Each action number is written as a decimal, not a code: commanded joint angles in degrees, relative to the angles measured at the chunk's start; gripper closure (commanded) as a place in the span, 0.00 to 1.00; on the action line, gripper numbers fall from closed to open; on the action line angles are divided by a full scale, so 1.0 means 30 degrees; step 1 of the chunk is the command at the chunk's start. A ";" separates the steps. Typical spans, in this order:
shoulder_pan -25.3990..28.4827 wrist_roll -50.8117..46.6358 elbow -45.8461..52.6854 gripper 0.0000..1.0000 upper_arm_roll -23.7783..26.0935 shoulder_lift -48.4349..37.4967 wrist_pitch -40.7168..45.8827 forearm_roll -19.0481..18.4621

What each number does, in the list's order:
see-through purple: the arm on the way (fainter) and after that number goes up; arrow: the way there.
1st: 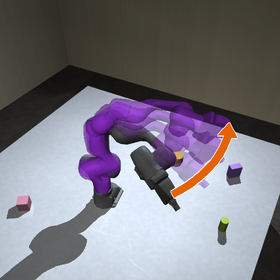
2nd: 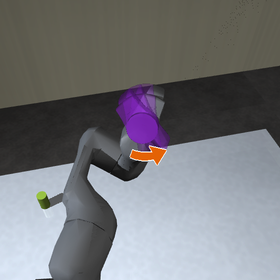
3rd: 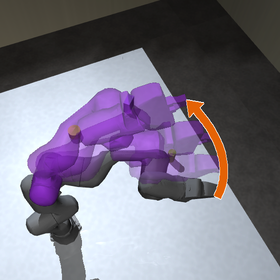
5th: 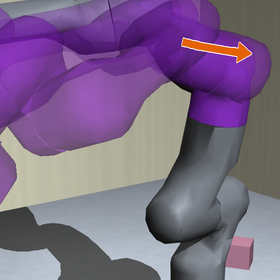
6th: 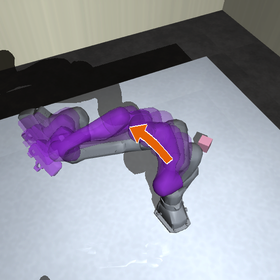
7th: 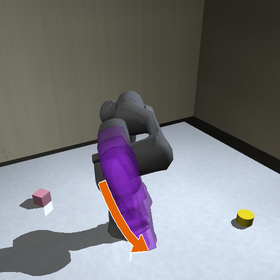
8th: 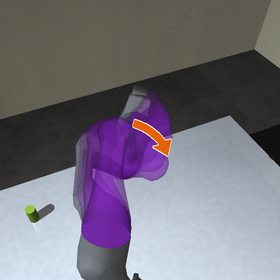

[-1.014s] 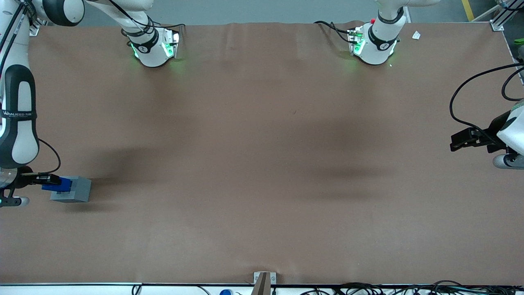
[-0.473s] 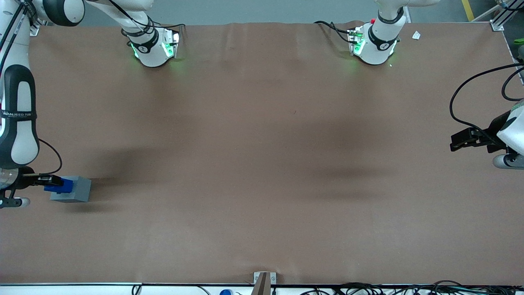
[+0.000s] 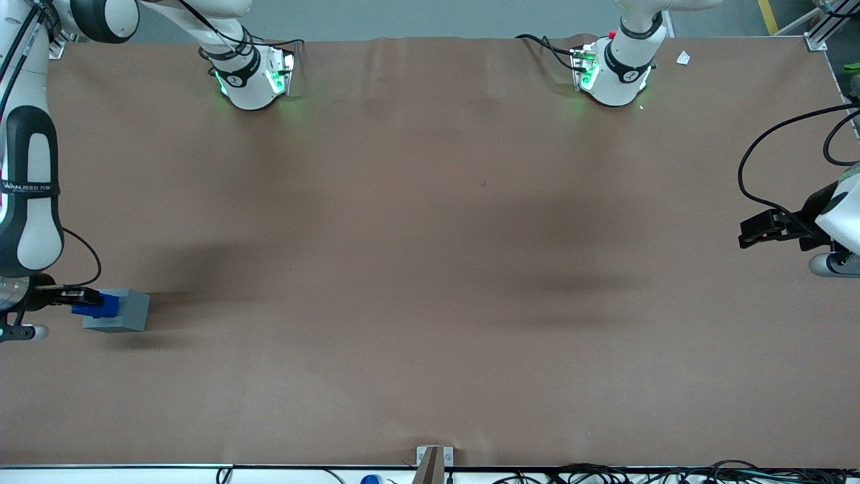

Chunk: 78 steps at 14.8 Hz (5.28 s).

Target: Insert blue part into gray base with right arm

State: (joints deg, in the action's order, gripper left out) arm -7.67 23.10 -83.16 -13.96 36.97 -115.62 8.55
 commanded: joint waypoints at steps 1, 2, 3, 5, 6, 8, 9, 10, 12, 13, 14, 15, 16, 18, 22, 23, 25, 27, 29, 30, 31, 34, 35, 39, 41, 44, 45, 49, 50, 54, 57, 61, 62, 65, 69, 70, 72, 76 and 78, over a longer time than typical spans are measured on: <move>-0.0343 0.0385 0.0620 0.90 0.0171 0.0305 0.0162 0.0315; -0.0372 0.0385 0.0650 0.90 0.0171 0.0363 0.0134 0.0315; -0.0373 0.0385 0.0651 0.90 0.0171 0.0363 0.0162 0.0315; -0.0402 0.0414 0.0651 0.90 0.0171 0.0422 0.0133 0.0315; -0.0402 0.0443 0.0651 0.90 0.0171 0.0451 0.0104 0.0315; -0.0402 0.0473 0.0651 0.90 0.0142 0.0539 0.0104 0.0315; -0.0431 0.0473 0.0651 0.90 0.0142 0.0539 0.0104 0.0315; -0.0431 0.0473 0.0651 0.90 0.0142 0.0539 0.0104 0.0315; -0.0431 0.0473 0.0651 0.89 0.0142 0.0539 0.0104 0.0286; -0.0431 0.0473 0.0651 0.89 0.0142 0.0539 0.0104 0.0286; -0.0431 0.0473 0.0651 0.89 0.0142 0.0539 0.0104 0.0286; -0.0489 0.0473 0.0651 0.89 0.0142 0.0539 0.0075 0.0286; -0.0490 0.0502 0.0651 0.89 0.0142 0.0539 0.0075 0.0286; -0.0606 0.0502 0.0738 0.89 0.0142 0.0539 0.0104 0.0286; -0.0607 0.0649 0.0738 0.89 0.0142 0.0598 0.0104 0.0315; -0.0607 0.0591 0.0738 0.89 0.0142 0.0656 0.0104 0.0315; -0.0549 0.0561 0.0738 0.89 0.0142 0.0656 0.0104 0.0344; -0.0490 0.0473 0.0709 0.89 0.0142 0.0656 0.0104 0.0432; -0.0460 0.0473 0.0709 0.89 0.0142 0.0656 0.0104 0.0432; -0.0431 0.0473 0.0680 0.89 0.0142 0.0656 0.0104 0.0432; -0.0431 0.0473 0.0651 0.89 0.0142 0.0685 0.0104 0.0432; -0.0402 0.0531 0.0680 0.73 0.0142 0.0832 0.0104 0.0374; -0.0402 0.0590 0.0651 0.55 0.0142 0.0832 0.0104 0.0344; -0.0373 0.0533 0.0767 0.00 0.0142 0.0774 0.0133 0.0315; -0.0373 0.0532 0.0768 0.00 0.0142 0.0744 0.0162 0.0315; -0.0023 0.0328 0.0797 0.00 0.0200 0.0220 0.0367 0.0461; 0.0269 -0.0079 0.0797 0.00 0.0201 -0.0276 0.0513 0.0432; 0.1382 -0.2743 0.1090 0.00 0.0171 -0.2063 0.2853 0.0344; 0.1733 -0.3620 0.1090 0.00 0.0171 -0.2648 0.3496 0.0315; 0.3433 -0.5939 0.1032 0.00 0.0142 -0.5022 0.6046 0.0168; 0.4311 -0.6148 0.0856 0.00 0.0113 -0.6663 0.7336 0.0139; 0.5134 -0.6265 0.0124 0.00 0.0142 -0.8482 0.7867 0.0110; 0.5367 -0.6265 0.0065 0.00 0.0142 -0.8687 0.8013 0.0023; 0.5721 -0.6324 -0.0110 0.00 0.0142 -0.9448 0.8540 -0.0709; 0.5663 -0.6324 -0.1281 0.00 0.0142 -1.0913 0.8454 -0.1060; 0.5692 -0.6324 -0.1370 0.00 0.0200 -1.1206 0.8541 -0.1410; 0.5692 -0.6469 -0.1517 0.00 0.0579 -1.1733 0.8775 -0.1764; 0.2859 -0.7232 -0.1954 0.00 0.4964 -1.2700 0.9537 -0.3722; 0.2499 -0.7291 -0.2657 0.00 0.5328 -1.3462 0.9391 -0.3816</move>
State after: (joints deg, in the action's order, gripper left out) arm 2.81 1.87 -86.69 -0.89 0.67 -86.73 -1.46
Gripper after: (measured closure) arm 0.000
